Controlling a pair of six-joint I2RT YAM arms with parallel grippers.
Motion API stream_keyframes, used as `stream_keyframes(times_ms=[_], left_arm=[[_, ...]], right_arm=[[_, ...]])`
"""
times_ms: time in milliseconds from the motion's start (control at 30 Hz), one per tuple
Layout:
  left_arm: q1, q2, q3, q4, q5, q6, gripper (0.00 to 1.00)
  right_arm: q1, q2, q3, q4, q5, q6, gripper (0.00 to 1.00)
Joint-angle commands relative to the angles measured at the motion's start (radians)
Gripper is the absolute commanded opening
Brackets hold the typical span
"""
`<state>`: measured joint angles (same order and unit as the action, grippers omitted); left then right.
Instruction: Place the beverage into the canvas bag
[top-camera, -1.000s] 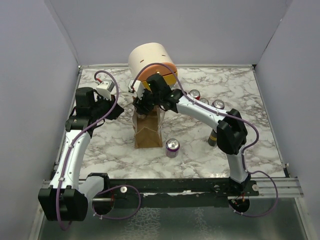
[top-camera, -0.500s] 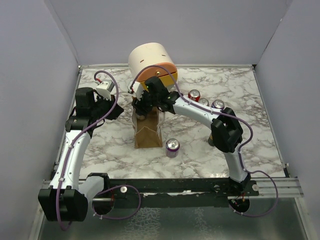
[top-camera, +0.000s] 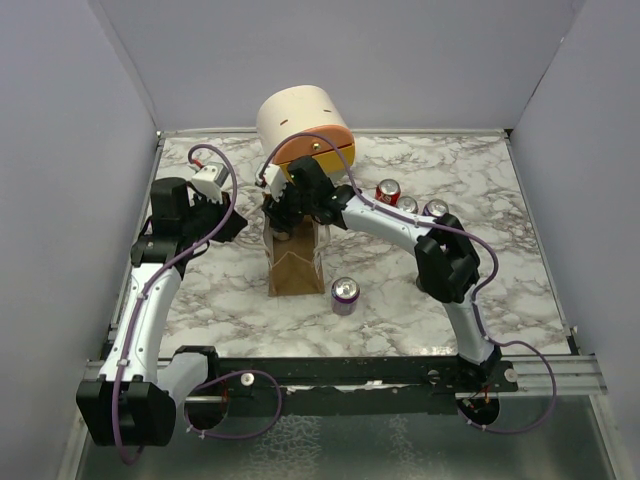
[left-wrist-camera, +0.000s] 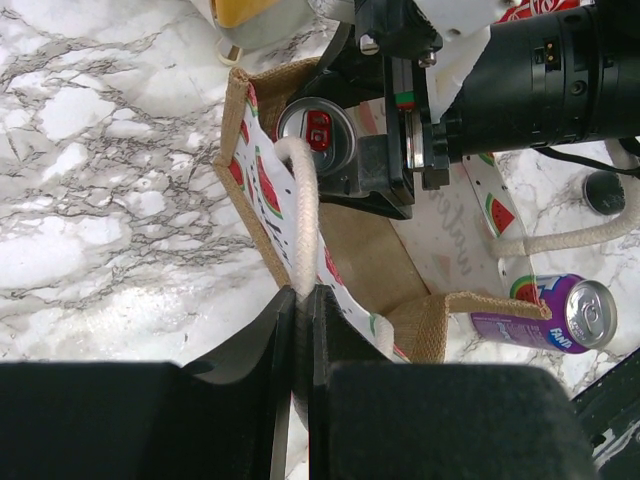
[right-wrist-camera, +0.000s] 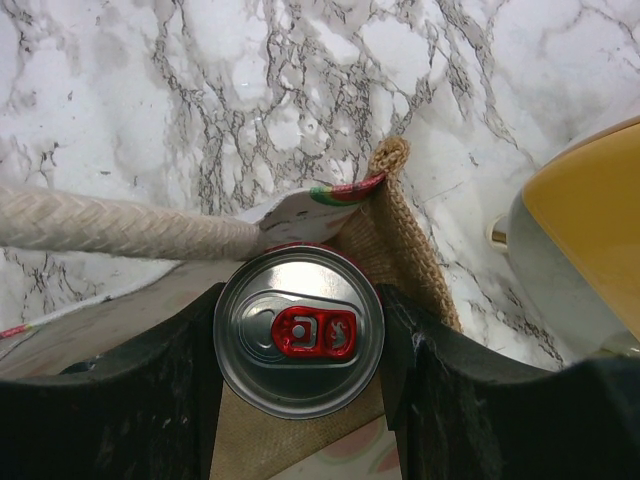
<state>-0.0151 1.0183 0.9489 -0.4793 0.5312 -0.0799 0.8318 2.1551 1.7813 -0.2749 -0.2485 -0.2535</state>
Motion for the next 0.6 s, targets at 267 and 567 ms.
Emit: stream_keyframes(times_ms=[267, 567], left_arm=[[0.004, -0.034, -0.027, 0.027, 0.015, -0.003, 0.00], [0.003, -0.017, -0.024, 0.034, 0.022, -0.013, 0.00]], right_arm=[[0.006, 0.043, 0.088, -0.044, 0.014, 0.026, 0.40], [0.006, 0.012, 0.124, -0.078, 0.001, 0.006, 0.69]])
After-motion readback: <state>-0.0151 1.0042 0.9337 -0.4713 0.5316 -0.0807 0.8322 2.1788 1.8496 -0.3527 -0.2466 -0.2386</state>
